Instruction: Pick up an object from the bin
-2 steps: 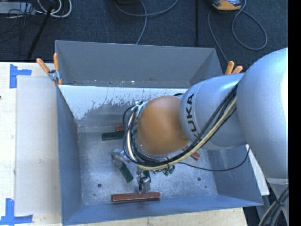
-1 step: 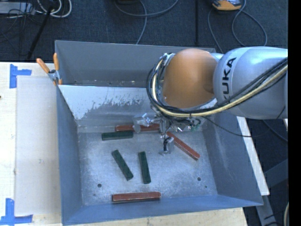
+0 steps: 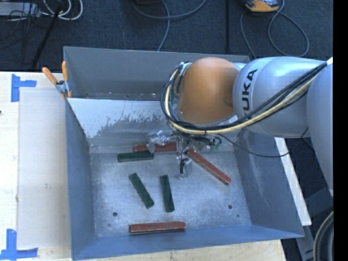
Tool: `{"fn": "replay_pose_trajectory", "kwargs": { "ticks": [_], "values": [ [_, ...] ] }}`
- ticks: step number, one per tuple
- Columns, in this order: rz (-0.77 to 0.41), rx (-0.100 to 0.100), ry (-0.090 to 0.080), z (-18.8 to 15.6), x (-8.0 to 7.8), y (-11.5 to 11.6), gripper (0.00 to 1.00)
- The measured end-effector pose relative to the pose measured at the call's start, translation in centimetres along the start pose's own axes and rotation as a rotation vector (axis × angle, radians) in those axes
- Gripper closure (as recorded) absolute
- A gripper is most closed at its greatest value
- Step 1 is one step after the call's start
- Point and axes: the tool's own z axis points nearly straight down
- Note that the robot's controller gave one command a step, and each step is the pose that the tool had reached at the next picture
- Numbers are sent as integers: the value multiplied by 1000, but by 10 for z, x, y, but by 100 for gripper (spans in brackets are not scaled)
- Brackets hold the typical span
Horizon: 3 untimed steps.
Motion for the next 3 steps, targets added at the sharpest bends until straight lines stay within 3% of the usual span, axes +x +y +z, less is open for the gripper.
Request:
{"fn": "replay_pose_trajectory", "kwargs": {
  "ticks": [1, 2, 3],
  "values": [
    [48, -1, 1, 6, -16, 23, 0],
    [131, -1, 1, 28, -44, 62, 0],
    [-92, 2, 1, 38, 0, 4, 0]
  ]
}}
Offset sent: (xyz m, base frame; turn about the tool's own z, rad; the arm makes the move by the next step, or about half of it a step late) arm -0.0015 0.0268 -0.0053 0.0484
